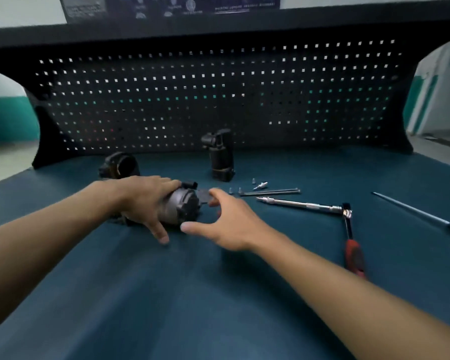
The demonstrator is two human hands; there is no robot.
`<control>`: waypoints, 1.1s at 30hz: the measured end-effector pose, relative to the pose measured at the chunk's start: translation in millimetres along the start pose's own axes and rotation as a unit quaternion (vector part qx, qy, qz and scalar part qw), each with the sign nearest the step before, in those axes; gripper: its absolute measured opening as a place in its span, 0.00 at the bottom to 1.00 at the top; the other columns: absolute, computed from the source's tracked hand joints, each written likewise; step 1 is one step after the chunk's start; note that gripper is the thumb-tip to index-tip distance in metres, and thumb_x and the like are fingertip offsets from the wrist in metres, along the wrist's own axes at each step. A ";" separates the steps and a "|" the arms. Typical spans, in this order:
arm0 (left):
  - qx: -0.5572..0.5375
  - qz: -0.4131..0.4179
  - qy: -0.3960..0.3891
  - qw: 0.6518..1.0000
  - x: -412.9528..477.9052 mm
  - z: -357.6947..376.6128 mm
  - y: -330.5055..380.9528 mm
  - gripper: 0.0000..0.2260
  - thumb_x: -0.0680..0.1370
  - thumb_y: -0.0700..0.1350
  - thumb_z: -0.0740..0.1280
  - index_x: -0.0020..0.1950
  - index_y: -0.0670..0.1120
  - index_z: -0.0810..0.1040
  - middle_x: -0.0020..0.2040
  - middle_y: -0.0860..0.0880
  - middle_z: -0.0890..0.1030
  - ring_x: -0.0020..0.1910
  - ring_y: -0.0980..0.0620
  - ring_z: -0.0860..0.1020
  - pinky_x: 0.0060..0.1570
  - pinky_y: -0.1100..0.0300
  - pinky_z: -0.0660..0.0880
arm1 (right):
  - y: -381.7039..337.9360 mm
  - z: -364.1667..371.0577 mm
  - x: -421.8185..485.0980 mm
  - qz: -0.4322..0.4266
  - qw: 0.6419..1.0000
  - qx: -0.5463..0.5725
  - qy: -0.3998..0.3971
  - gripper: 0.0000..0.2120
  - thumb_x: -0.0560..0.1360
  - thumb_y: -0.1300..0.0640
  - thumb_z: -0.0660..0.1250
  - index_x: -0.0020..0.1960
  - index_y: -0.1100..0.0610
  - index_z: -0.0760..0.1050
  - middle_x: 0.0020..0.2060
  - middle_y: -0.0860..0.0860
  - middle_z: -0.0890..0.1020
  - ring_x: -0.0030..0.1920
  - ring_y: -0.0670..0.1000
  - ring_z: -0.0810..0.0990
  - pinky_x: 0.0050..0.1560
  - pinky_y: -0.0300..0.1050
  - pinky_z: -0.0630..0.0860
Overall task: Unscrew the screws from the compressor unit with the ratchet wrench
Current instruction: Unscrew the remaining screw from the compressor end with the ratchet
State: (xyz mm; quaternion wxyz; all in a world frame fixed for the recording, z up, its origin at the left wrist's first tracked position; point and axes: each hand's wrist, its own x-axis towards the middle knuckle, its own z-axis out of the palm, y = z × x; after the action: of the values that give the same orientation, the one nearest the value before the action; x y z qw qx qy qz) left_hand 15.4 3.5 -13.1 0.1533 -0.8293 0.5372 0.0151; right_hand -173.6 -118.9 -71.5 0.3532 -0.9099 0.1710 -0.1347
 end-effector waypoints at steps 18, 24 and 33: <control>-0.051 0.047 0.253 0.965 -34.2 21.7 33.3 0.30 0.54 0.75 0.66 0.49 0.58 0.74 0.38 0.60 0.73 0.40 0.59 0.70 0.35 0.56 0.74 | -8.3 10.8 17.5 -0.015 0.997 0.079 -0.003 0.36 0.57 0.20 0.66 0.56 0.42 0.77 0.50 0.38 0.83 0.51 0.37 0.80 0.56 0.43 0.79; -0.056 0.040 0.268 0.961 -44.8 23.8 40.7 0.34 0.53 0.74 0.65 0.54 0.59 0.75 0.43 0.59 0.80 0.42 0.54 0.79 0.36 0.56 0.73 | -11.9 -1.9 8.9 -0.039 0.998 0.019 -0.051 0.35 0.59 0.27 0.66 0.60 0.46 0.77 0.54 0.43 0.83 0.54 0.44 0.82 0.58 0.51 0.79; -0.055 0.029 0.262 0.963 -46.1 24.5 42.0 0.33 0.54 0.76 0.65 0.53 0.60 0.74 0.41 0.60 0.78 0.42 0.53 0.79 0.38 0.54 0.75 | -15.9 -2.4 6.7 -0.068 0.994 0.057 -0.057 0.37 0.60 0.33 0.66 0.64 0.50 0.75 0.57 0.48 0.82 0.58 0.49 0.81 0.61 0.55 0.77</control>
State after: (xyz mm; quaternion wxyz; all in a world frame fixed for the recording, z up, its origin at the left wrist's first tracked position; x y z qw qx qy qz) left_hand -38.3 35.2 -37.6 -0.0392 -0.7952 0.5809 -0.1690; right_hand -165.0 -112.0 -58.0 0.4037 -0.9039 0.0805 -0.1161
